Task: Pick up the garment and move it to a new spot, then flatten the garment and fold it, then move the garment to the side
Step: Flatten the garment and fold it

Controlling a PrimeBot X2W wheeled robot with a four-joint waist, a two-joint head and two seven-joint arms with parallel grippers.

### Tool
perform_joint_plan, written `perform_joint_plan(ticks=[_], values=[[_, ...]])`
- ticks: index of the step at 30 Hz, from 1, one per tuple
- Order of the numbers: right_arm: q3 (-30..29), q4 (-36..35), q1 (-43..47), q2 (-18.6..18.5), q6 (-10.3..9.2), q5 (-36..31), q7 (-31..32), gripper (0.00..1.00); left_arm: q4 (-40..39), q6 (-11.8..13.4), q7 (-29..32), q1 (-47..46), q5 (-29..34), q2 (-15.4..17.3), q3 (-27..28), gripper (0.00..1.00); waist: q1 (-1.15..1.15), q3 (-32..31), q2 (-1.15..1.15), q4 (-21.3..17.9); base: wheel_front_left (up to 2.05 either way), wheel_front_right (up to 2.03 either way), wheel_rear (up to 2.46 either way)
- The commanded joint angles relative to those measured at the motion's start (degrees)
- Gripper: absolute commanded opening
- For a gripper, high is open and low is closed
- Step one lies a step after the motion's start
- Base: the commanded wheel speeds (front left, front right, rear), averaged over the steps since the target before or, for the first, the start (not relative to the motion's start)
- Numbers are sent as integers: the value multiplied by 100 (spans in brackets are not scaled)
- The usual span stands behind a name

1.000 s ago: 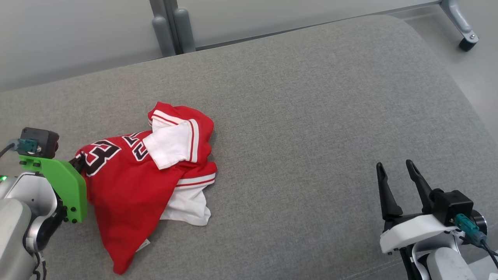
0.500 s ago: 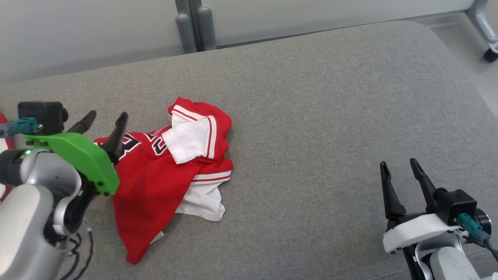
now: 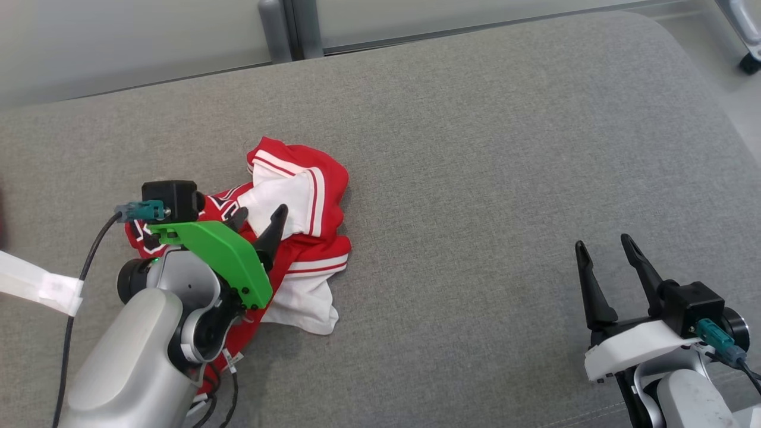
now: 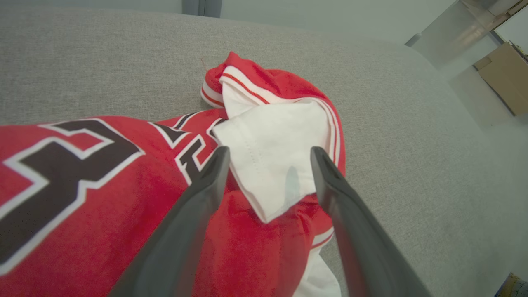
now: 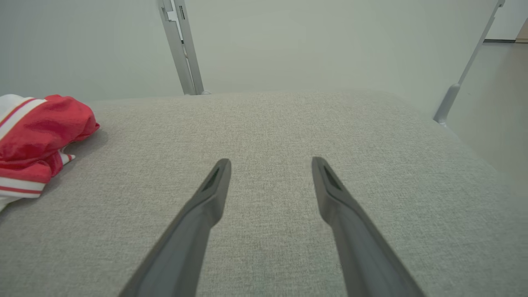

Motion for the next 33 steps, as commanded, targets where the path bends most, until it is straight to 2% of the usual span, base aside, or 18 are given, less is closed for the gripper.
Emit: perform_joint_plan(ticks=[1,6,11,14,17,18,19,20,25,27,33], values=[[-19,-2,31,-43,-4,29,-17,100,87,-79,-47,-92,-94,-83,22,100,0,-3,0,-30,0,0,0],[-29,-19,55,-50,-4,16,-17,100,506,-164,-35,-245,-121,-166,-1,100,0,19,0,-69,0,0,0],[39,7,-23,7,-4,16,-17,100,1020,-31,-115,-437,78,-118,-43,100,0,17,0,-154,0,0,0],[36,13,-36,22,-4,20,-17,100,1170,-75,-105,-490,100,-127,-70,100,0,-1,0,-180,0,0,0],[17,19,-1,22,-4,30,-17,100,1241,-232,45,-539,3,-161,-148,100,0,-12,0,-190,0,0,0],[10,22,12,24,-4,30,-17,100,1251,-307,98,-548,-35,-190,-177,50,0,-15,0,-195,0,0,0],[5,26,20,27,-4,29,-17,100,1260,-372,121,-565,-67,-216,-189,18,0,-16,0,-199,0,0,0],[5,31,19,32,-4,28,-17,100,1277,-406,112,-594,-75,-236,-198,0,0,-16,0,-207,0,0,0],[36,49,-44,63,-4,20,-17,100,1110,-526,-130,-887,300,-360,-432,0,0,-29,0,-280,0,0,0],[54,49,-56,73,-4,22,-17,100,946,-592,-156,-1034,360,-506,-557,0,0,-33,0,-317,0,0,0],[55,44,-118,146,-4,54,-17,100,468,-855,217,-1554,558,-954,-1068,0,0,6,0,-584,0,0,0]])
